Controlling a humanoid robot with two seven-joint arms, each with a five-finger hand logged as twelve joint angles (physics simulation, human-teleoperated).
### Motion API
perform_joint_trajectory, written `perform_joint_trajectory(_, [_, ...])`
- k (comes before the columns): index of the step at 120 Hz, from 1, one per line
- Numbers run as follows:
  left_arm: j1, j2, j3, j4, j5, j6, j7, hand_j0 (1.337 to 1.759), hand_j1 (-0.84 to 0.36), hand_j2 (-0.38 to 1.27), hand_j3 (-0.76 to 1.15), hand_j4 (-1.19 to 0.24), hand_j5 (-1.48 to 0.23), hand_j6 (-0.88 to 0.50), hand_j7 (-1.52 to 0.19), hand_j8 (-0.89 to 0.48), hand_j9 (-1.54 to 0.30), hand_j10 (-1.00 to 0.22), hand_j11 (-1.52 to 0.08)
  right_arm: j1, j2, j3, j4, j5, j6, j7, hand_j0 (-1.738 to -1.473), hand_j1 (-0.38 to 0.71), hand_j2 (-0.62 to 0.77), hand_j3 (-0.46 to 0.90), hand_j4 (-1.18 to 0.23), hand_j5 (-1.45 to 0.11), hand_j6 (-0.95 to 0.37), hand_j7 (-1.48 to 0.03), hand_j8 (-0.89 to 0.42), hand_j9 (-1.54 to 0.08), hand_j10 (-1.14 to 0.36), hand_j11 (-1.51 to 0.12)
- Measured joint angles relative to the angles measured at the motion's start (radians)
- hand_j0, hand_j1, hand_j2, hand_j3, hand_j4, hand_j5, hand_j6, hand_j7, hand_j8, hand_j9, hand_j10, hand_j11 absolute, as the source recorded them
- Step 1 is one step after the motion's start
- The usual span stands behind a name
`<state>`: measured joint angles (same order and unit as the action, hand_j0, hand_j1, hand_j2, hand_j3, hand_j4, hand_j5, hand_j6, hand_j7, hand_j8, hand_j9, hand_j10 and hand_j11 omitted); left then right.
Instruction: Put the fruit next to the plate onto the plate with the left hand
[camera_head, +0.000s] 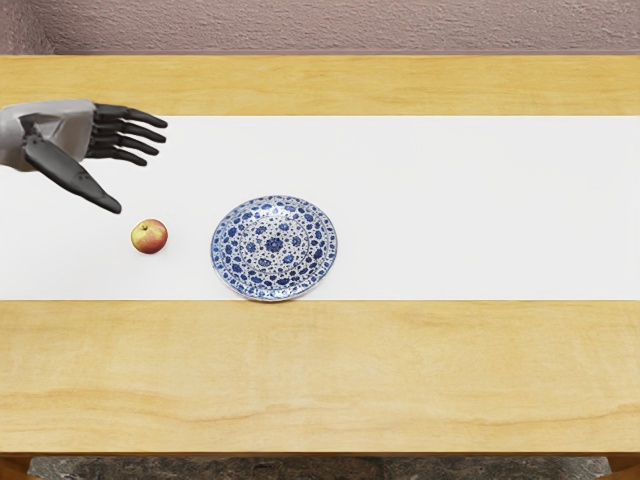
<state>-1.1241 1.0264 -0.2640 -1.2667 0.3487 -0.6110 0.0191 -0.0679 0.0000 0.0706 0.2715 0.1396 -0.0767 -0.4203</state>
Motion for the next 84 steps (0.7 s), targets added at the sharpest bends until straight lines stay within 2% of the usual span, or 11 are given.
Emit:
perform_joint_trajectory(22, [0.013, 0.006, 0.001, 0.0, 0.019, 0.0, 0.001, 1.658, 0.06, 0.05, 0.0, -0.25, -0.32, -0.25, -0.32, -0.25, -0.32, -0.25, -0.32, -0.001, 0.0, 0.0, 0.0, 0.0, 0.0, 0.0, -1.658, -0.31, -0.01, 0.0, -0.04, -0.05, -0.04, -0.05, -0.04, -0.05, -0.04, -0.05])
perform_joint_trajectory(44, [0.023, 0.011, 0.007, -0.078, 0.192, 0.117, 0.009, 1.658, 0.06, 0.05, 0.0, -0.25, -0.32, -0.25, -0.32, -0.25, -0.32, -0.25, -0.32, -0.002, 0.0, 0.0, 0.0, 0.0, 0.0, 0.0, -1.658, -0.31, -0.01, 0.0, -0.04, -0.05, -0.04, -0.05, -0.04, -0.05, -0.04, -0.05])
perform_joint_trajectory(52, [0.035, 0.009, 0.011, -0.112, 0.264, 0.212, 0.067, 1.658, 0.06, 0.05, 0.0, -0.25, -0.32, -0.25, -0.32, -0.25, -0.32, -0.25, -0.32, -0.003, 0.0, 0.0, 0.0, 0.0, 0.0, 0.0, -1.658, -0.31, -0.01, 0.0, -0.04, -0.05, -0.04, -0.05, -0.04, -0.05, -0.04, -0.05])
perform_joint_trajectory(65, [0.052, 0.002, 0.015, -0.144, 0.348, 0.352, 0.208, 1.658, 0.06, 0.05, 0.0, -0.25, -0.32, -0.25, -0.32, -0.25, -0.32, -0.25, -0.32, -0.003, 0.0, 0.0, 0.0, 0.0, 0.0, 0.0, -1.658, -0.31, -0.01, 0.0, -0.04, -0.05, -0.04, -0.05, -0.04, -0.05, -0.04, -0.05])
perform_joint_trajectory(84, [0.043, -0.016, 0.038, -0.155, 0.418, 0.432, 0.335, 1.658, 0.06, 0.05, 0.0, -0.25, -0.32, -0.25, -0.32, -0.25, -0.32, -0.25, -0.32, -0.003, 0.0, 0.0, 0.0, 0.0, 0.0, 0.0, -1.658, -0.31, -0.01, 0.0, -0.04, -0.05, -0.04, -0.05, -0.04, -0.05, -0.04, -0.05])
